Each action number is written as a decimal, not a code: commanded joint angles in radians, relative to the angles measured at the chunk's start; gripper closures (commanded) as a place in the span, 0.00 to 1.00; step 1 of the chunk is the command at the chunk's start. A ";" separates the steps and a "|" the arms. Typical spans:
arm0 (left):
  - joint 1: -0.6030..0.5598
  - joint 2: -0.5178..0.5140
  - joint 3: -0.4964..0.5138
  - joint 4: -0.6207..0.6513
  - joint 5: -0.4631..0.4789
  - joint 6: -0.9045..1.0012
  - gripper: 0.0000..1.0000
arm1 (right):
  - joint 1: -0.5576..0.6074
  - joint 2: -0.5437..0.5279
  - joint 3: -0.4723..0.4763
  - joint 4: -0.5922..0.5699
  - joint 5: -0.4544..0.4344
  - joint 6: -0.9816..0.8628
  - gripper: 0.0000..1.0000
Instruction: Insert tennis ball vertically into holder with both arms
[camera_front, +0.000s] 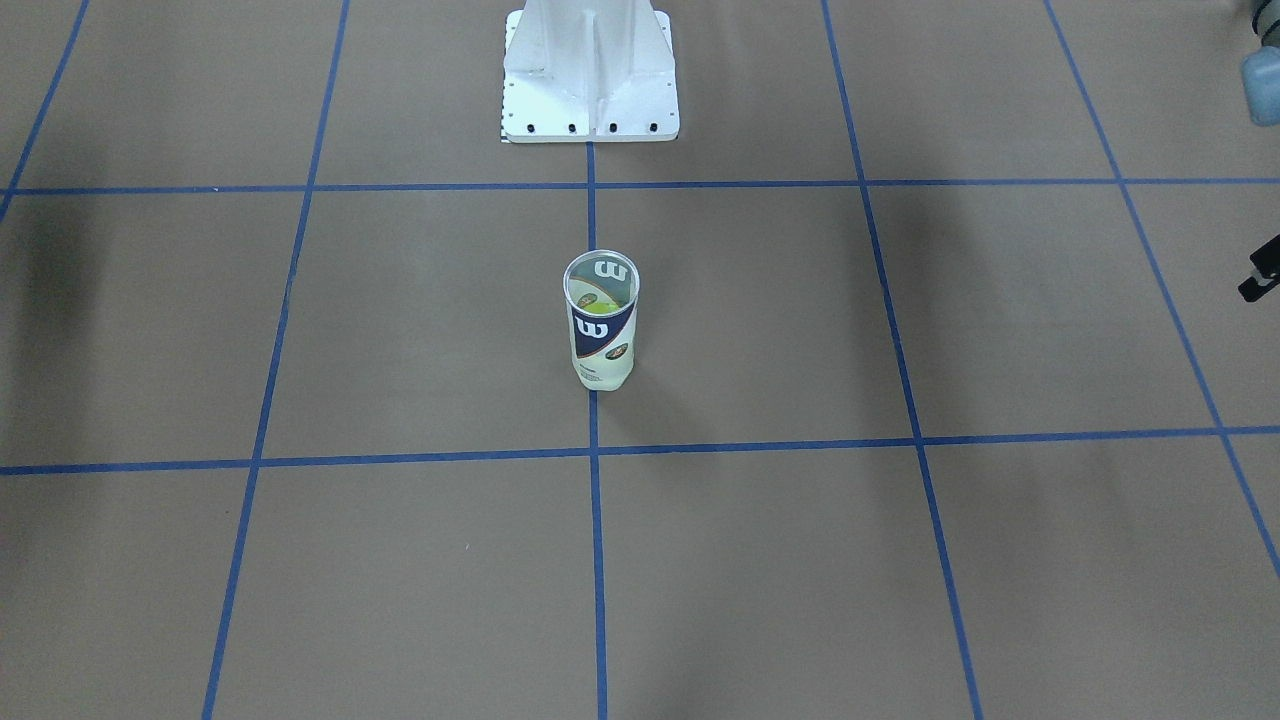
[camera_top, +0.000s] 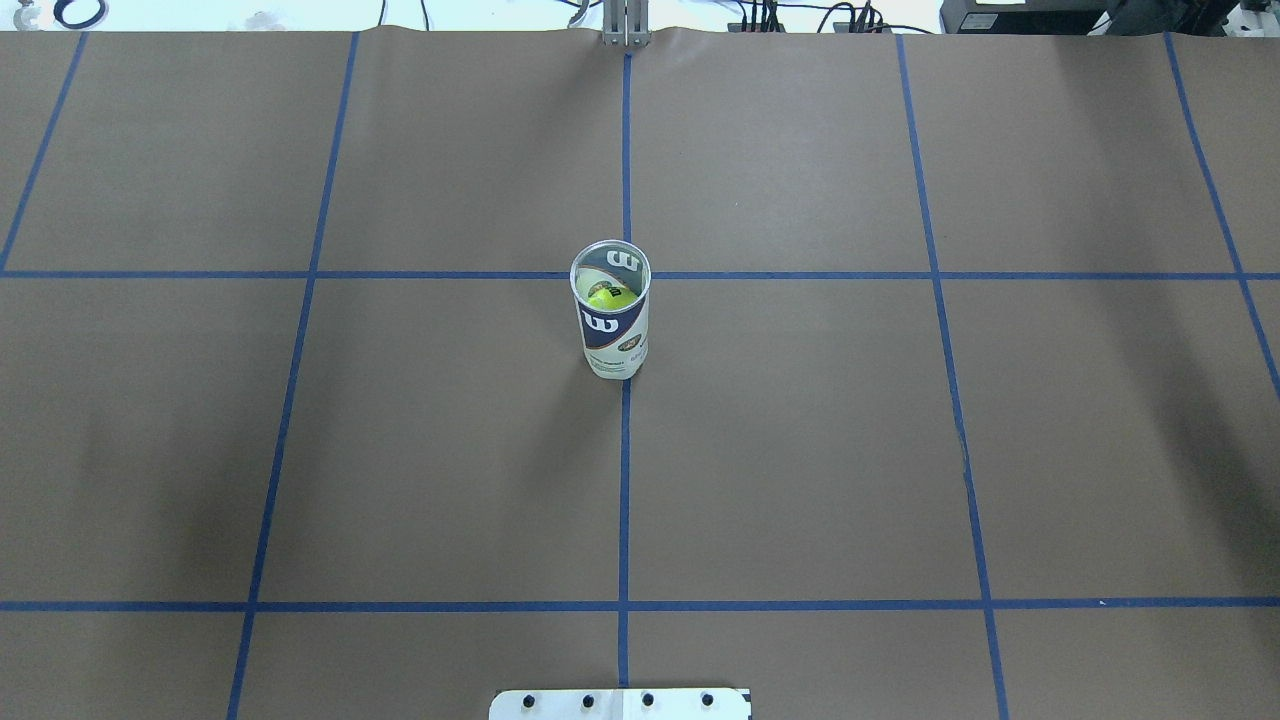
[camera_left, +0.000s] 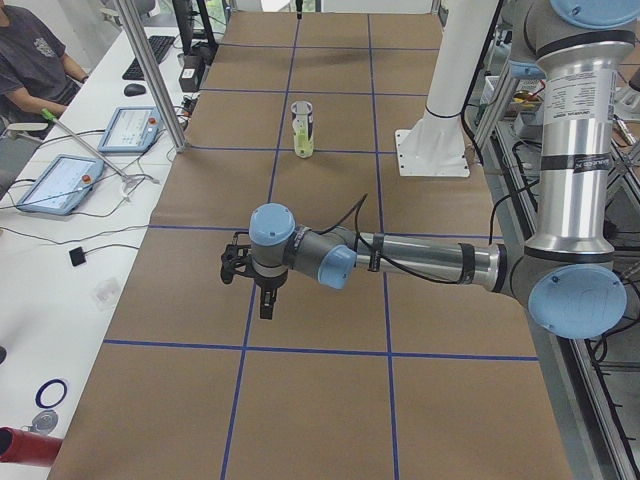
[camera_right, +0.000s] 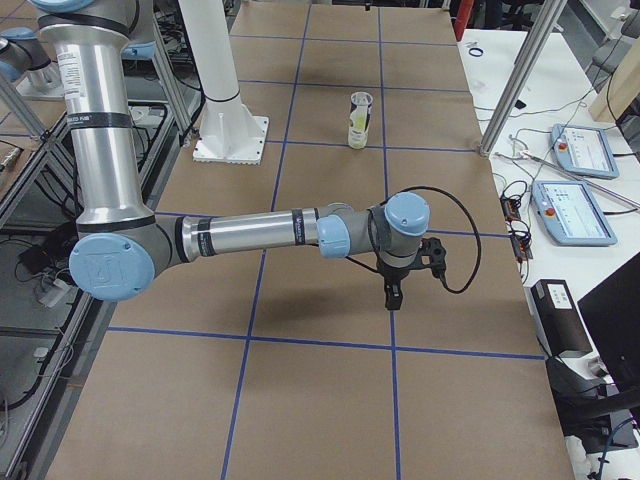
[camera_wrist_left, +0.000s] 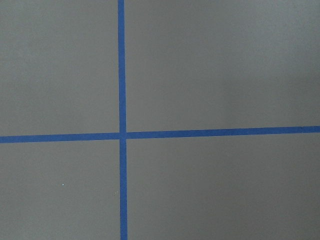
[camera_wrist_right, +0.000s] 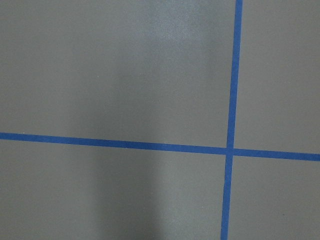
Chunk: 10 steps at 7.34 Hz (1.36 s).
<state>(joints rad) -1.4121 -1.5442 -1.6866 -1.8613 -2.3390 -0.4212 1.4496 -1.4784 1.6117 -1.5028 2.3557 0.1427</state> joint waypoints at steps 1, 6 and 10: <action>0.001 -0.013 -0.005 0.010 -0.006 -0.048 0.00 | 0.000 -0.040 0.010 0.079 0.010 -0.014 0.01; 0.001 -0.010 -0.011 0.007 -0.008 -0.053 0.00 | 0.000 -0.030 0.011 0.073 0.007 0.000 0.01; 0.001 0.006 -0.032 0.004 -0.003 -0.059 0.00 | 0.000 -0.028 0.011 0.073 0.005 0.000 0.01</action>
<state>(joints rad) -1.4113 -1.5378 -1.7205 -1.8550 -2.3431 -0.4753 1.4496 -1.5065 1.6219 -1.4296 2.3598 0.1426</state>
